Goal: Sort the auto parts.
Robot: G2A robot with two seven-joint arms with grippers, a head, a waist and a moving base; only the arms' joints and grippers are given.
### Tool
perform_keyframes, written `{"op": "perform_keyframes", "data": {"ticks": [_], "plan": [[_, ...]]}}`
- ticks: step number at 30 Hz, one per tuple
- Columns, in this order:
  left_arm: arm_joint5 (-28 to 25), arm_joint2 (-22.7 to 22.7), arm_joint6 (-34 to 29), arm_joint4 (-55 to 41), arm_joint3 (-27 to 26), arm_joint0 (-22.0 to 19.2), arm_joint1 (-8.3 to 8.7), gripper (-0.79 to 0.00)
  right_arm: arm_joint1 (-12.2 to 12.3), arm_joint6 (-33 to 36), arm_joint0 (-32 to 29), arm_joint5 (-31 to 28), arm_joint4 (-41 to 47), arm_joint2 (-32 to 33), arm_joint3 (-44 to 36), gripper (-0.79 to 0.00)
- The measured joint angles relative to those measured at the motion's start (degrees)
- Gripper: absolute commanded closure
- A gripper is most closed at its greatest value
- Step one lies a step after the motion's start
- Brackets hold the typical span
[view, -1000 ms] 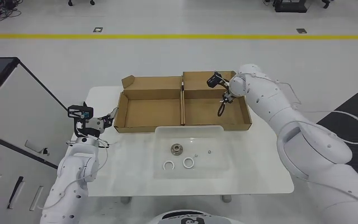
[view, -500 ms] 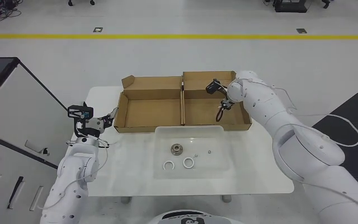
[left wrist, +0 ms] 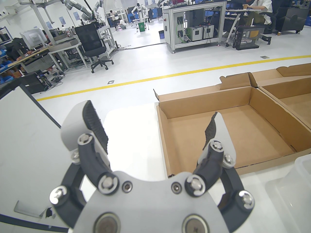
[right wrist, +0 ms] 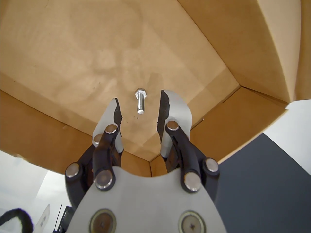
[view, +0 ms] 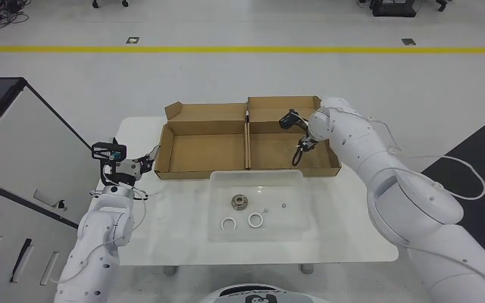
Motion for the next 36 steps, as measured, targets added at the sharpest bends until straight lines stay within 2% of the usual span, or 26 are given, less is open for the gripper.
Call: {"op": "perform_keyframes", "data": {"ticks": [3,8,10,13,16,18,21,25,27,31,36], "plan": [[0.0,0.0,0.0,0.0,0.0,0.0,0.0,-0.785,0.1,-0.5,0.7,-0.5,-0.2,0.5,-0.1,-0.745],[0.0,0.0,0.0,0.0,0.0,0.0,0.0,-0.785,0.9,-1.5,2.8,-2.4,-0.7,1.9,-1.7,-0.711],[0.0,0.0,0.0,0.0,0.0,0.0,0.0,-0.785,1.5,-1.4,3.8,-4.0,-0.3,2.8,-3.1,-0.674],[0.0,0.0,0.0,0.0,0.0,0.0,0.0,-0.785,2.6,-0.1,4.9,-6.5,0.5,4.4,-5.9,-0.619],[0.0,0.0,0.0,0.0,0.0,0.0,0.0,-0.785,4.1,3.3,5.1,-8.9,2.0,6.4,-10.8,-0.619],[0.0,0.0,0.0,0.0,0.0,0.0,0.0,-0.785,5.5,7.1,4.5,-9.7,4.0,8.2,-16.0,-0.582],[0.0,0.0,0.0,0.0,0.0,0.0,0.0,-0.785,8.0,12.7,2.0,-8.9,6.8,11.3,-26.0,-0.585],[0.0,0.0,0.0,0.0,0.0,0.0,0.0,-0.785,12.3,18.8,-3.6,-2.8,9.5,14.3,-43.6,-0.579],[0.0,0.0,0.0,0.0,0.0,0.0,0.0,-0.785,15.1,22.0,-7.2,0.5,10.7,15.5,-53.6,-0.517],[0.0,0.0,0.0,0.0,0.0,0.0,0.0,-0.785,20.3,26.5,-13.2,4.9,12.4,17.0,-69.5,-0.563],[0.0,0.0,0.0,0.0,0.0,0.0,0.0,-0.785,25.2,28.6,-17.2,7.0,14.4,18.0,-79.5,-0.576]]}}
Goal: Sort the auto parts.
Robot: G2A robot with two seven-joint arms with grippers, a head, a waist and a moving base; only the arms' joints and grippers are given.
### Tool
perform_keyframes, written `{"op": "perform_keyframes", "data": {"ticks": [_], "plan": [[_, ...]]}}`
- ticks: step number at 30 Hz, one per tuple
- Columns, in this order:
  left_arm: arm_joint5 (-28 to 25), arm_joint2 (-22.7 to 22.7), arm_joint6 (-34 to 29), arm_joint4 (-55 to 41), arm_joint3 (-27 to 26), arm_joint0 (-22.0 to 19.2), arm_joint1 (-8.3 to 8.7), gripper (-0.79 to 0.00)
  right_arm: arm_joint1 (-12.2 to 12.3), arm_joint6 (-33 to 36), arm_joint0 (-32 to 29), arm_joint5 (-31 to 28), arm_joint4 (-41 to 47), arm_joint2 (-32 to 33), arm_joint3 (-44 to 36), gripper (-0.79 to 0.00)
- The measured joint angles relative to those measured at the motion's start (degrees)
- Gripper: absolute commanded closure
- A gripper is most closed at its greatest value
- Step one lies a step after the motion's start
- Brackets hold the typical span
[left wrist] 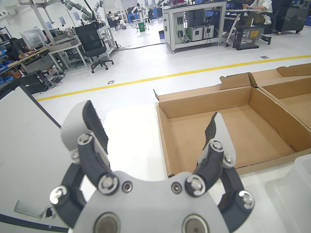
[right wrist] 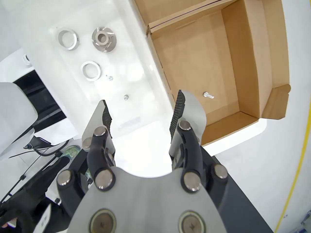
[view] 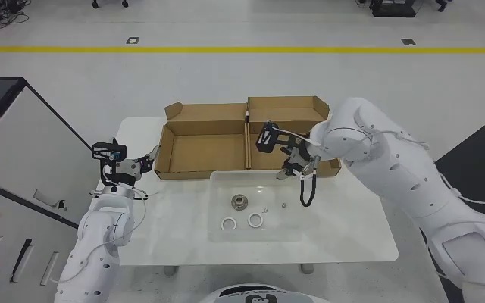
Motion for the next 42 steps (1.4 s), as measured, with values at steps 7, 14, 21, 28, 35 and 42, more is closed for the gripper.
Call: {"op": "perform_keyframes", "data": {"ticks": [7,14,21,28,35,42], "plan": [[0.0,0.0,0.0,0.0,0.0,0.0,0.0,-0.785,5.5,0.4,-3.1,0.4,3.1,-1.0,-6.5,-0.582],[0.0,0.0,0.0,0.0,0.0,0.0,0.0,-0.785,8.9,-0.8,-4.0,-0.8,2.9,-5.4,-9.2,-0.585],[0.0,0.0,0.0,0.0,0.0,0.0,0.0,-0.785,10.5,-2.6,-3.0,-2.6,3.6,-9.4,-8.4,-0.603],[0.0,0.0,0.0,0.0,0.0,0.0,0.0,-0.785,9.5,-3.9,-0.1,-3.9,4.1,-12.6,-6.6,-0.6],[0.0,0.0,0.0,0.0,0.0,0.0,0.0,-0.785,6.9,-4.0,3.2,-4.0,3.1,-17.9,-4.7,-0.603],[0.0,0.0,0.0,0.0,0.0,0.0,0.0,-0.785,4.5,-4.2,5.5,-4.2,1.5,-22.3,-1.2,-0.588]]}}
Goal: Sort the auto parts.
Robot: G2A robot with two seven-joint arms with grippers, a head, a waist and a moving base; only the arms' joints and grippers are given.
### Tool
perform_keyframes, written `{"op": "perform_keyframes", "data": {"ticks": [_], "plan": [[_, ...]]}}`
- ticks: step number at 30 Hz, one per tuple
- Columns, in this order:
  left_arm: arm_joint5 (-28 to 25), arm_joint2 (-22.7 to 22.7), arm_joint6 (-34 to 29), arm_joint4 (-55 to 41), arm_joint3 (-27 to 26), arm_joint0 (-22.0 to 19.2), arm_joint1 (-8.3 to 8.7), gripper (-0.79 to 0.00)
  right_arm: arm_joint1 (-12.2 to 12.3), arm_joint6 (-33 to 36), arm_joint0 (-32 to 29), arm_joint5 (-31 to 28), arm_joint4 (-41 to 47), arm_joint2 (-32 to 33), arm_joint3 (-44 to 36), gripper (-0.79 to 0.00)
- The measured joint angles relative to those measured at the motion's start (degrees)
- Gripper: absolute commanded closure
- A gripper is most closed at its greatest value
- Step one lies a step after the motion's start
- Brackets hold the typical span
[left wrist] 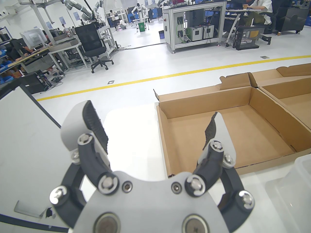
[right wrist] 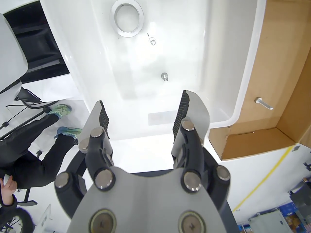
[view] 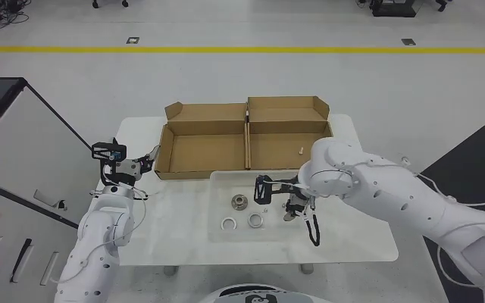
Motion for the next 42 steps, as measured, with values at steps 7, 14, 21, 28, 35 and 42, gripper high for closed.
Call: {"op": "perform_keyframes", "data": {"ticks": [7,14,21,28,35,42], "plan": [[0.0,0.0,0.0,0.0,0.0,0.0,0.0,-0.785,-2.0,-0.1,0.9,0.0,-0.6,-2.0,2.9,-0.496],[0.0,0.0,0.0,0.0,0.0,0.0,0.0,-0.785,-3.9,-0.2,1.3,0.6,-1.7,-3.5,5.2,-0.493],[0.0,0.0,0.0,0.0,0.0,0.0,0.0,-0.785,-5.5,0.0,1.3,0.8,-3.3,-4.9,8.1,-0.474],[0.0,0.0,0.0,0.0,0.0,0.0,0.0,-0.785,-7.0,-0.2,0.9,1.3,-4.9,-5.9,10.5,-0.449],[0.0,0.0,0.0,0.0,0.0,0.0,0.0,-0.785,-8.2,-0.5,0.7,0.9,-6.2,-6.6,13.1,-0.422],[0.0,0.0,0.0,0.0,0.0,0.0,0.0,-0.785,-9.1,-0.4,0.6,0.4,-7.1,-6.7,14.6,-0.419]]}}
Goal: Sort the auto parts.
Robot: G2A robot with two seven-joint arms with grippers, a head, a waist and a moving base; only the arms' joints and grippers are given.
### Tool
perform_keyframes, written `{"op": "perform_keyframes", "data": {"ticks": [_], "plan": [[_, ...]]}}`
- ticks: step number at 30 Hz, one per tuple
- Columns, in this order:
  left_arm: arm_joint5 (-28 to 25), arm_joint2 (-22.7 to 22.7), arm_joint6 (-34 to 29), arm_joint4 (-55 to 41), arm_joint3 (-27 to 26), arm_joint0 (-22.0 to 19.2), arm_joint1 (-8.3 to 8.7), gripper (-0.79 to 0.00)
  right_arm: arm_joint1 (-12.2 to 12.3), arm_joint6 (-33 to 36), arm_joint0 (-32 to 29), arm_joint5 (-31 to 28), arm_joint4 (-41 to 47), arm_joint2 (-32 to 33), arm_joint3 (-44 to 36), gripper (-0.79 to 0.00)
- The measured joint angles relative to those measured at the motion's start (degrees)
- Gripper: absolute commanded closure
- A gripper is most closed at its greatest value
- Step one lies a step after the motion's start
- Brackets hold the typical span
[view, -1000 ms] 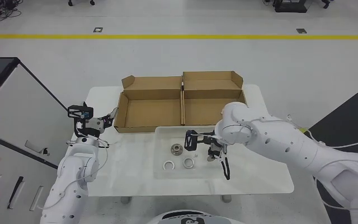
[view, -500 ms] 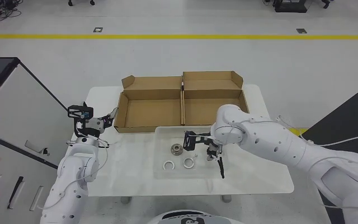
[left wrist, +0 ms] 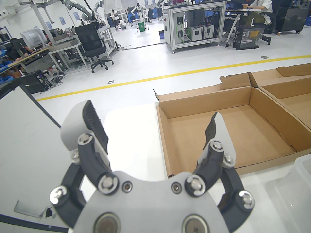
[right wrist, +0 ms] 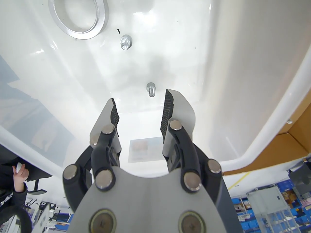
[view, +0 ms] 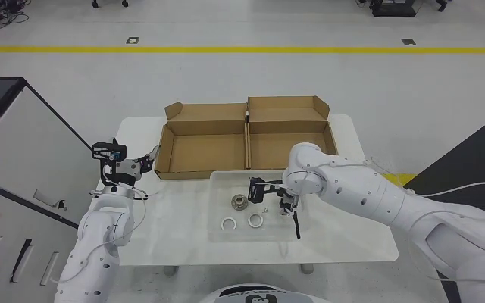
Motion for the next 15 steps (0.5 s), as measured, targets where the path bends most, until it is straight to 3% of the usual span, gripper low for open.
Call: {"op": "perform_keyframes", "data": {"ticks": [15], "plan": [[0.0,0.0,0.0,0.0,0.0,0.0,0.0,-0.785,-1.4,0.2,-1.0,-0.6,-1.3,-0.6,2.6,-0.36]]}}
